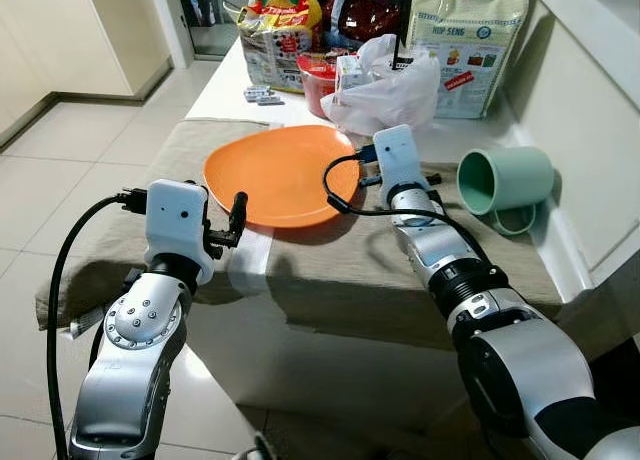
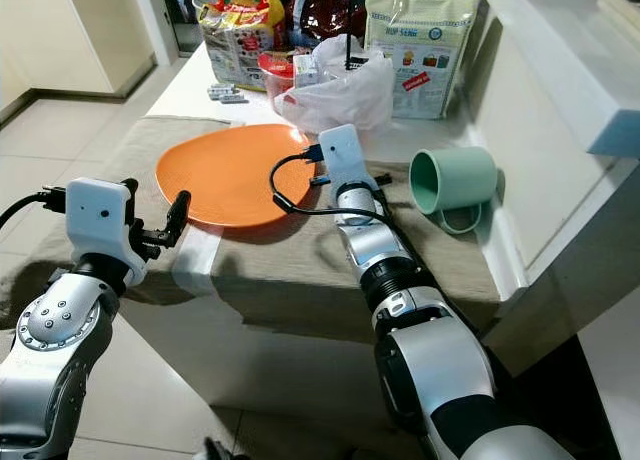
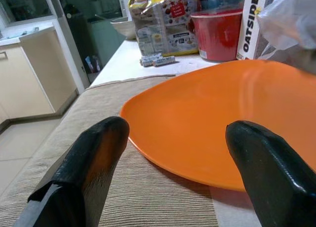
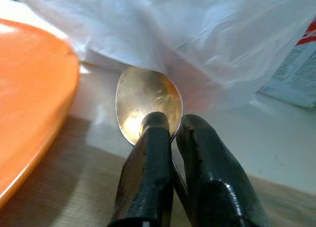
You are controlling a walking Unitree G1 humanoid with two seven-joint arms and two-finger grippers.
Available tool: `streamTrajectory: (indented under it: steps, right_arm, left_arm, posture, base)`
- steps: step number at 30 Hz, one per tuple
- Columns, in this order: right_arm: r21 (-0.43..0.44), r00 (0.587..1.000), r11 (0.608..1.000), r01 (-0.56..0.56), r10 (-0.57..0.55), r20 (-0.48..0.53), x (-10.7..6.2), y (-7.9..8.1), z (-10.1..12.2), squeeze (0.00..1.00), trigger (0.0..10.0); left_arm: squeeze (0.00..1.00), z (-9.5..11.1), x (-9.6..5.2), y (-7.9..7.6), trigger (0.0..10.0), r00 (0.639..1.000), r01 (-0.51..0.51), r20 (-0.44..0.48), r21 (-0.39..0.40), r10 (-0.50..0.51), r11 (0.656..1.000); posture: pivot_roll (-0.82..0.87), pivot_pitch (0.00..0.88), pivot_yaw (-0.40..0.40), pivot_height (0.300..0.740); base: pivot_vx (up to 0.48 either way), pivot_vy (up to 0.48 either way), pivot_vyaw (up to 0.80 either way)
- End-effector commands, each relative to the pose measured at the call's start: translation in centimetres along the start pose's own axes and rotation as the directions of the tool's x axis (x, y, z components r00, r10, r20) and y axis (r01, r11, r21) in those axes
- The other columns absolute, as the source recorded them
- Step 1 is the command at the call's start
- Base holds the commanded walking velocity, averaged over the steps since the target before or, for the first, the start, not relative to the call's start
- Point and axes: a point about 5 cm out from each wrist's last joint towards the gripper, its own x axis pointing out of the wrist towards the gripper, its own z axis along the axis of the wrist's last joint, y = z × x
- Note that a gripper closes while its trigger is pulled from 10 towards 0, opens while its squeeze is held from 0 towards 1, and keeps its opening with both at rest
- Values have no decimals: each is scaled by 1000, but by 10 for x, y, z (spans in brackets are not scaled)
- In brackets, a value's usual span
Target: Setting the table
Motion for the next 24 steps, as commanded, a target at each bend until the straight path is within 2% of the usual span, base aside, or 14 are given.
streamTrajectory:
  steps: [1, 2, 3, 8, 21, 24]
  right_arm:
    - [-31, 993, 999, 29, -32, -116, -6, -7, -32, 0, 0]
    - [-33, 994, 999, 38, -41, -103, -6, -7, -30, 0, 0]
    - [-37, 996, 996, 79, -81, -42, -4, -12, -22, 0, 0]
    - [-31, 993, 993, 114, -113, 17, -3, -15, -12, 0, 0]
    - [37, 989, 997, 73, -77, 128, -2, -9, 12, 0, 0]
    - [63, 974, 994, 88, -99, 205, -4, -12, 25, 0, 0]
  left_arm:
    - [0, 3, -2, 0, 10000, 1000, 2, 9, 10, -2, 1000]
    - [0, 3, -2, 0, 10000, 1000, 2, 9, 10, -2, 1000]
    - [0, 4, -2, 0, 10000, 1000, 3, 9, 10, -3, 1000]
    - [0, 3, -2, 0, 10000, 1000, 2, 9, 9, -2, 1000]
    - [0, 3, -1, -1, 10000, 1000, -1, 10, 1, 1, 1000]
    - [0, 3, -1, -2, 10000, 1000, 0, 11, 2, 0, 1000]
  posture:
    - [40, 107, 56, 740]
    - [40, 107, 56, 740]
    - [40, 110, 56, 740]
    - [40, 110, 55, 740]
    - [30, 111, 50, 740]
    - [30, 112, 48, 740]
  base:
    - [0, 0, 0]
    - [0, 0, 0]
    - [0, 0, 0]
    - [0, 0, 0]
    - [0, 0, 0]
    - [0, 0, 0]
